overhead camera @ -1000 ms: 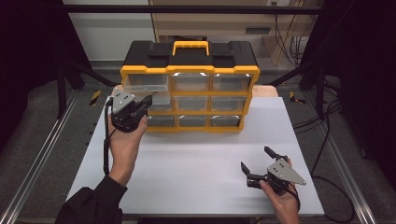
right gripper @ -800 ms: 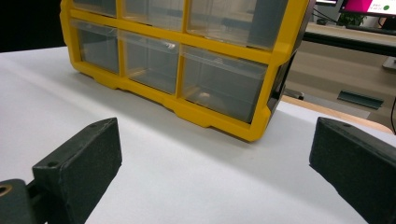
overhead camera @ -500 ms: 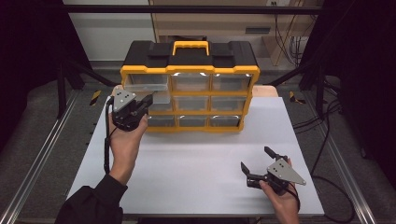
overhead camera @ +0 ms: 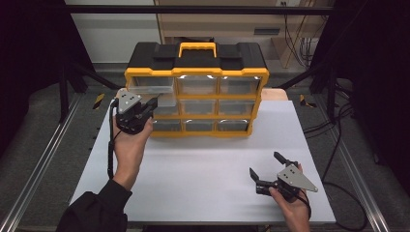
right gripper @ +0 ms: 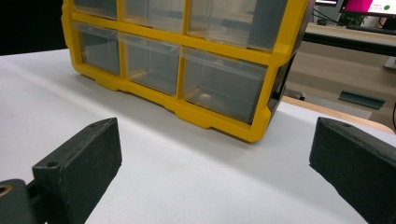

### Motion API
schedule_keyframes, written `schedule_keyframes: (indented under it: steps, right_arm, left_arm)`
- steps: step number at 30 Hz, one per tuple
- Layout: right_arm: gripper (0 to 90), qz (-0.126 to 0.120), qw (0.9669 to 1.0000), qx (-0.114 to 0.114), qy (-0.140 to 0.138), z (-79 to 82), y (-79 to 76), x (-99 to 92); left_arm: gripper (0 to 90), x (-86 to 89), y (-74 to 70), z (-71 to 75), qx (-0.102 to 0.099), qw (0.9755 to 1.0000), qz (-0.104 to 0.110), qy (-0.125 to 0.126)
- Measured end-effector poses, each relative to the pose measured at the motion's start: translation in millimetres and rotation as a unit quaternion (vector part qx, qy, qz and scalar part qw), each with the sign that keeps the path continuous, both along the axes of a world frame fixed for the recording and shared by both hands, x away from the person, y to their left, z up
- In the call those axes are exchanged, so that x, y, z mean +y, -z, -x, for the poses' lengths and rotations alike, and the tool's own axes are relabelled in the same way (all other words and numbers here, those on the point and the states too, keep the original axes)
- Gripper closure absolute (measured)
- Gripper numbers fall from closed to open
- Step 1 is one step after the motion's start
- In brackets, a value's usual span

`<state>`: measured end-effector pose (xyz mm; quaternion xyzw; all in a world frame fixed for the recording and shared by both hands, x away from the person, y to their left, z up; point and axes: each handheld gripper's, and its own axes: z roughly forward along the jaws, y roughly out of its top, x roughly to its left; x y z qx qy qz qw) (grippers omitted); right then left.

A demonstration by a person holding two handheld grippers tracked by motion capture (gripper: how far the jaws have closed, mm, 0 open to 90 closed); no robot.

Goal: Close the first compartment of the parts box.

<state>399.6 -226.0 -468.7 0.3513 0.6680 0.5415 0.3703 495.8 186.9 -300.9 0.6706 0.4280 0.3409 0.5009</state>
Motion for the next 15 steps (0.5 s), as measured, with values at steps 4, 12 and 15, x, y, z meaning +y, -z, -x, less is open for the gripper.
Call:
schedule_keyframes:
  steps: [4,12,15]
  right_arm:
    - [2.5,0.0,1.0,0.0,0.001,-0.4,0.1,-0.7]
    - [2.4,0.0,1.0,-0.001,0.001,-0.1,0.0,-0.4]
    - [2.4,0.0,1.0,0.0,0.001,0.0,0.0,-0.2]
  left_arm:
    - [89.7,0.1,0.3,-1.4,0.002,1.0,-0.002,0.0]
    - [89.7,-0.6,0.2,-2.6,0.003,1.0,-0.003,-0.002]
    - [89.8,-0.9,0.0,-2.8,0.003,1.0,-0.003,-0.003]
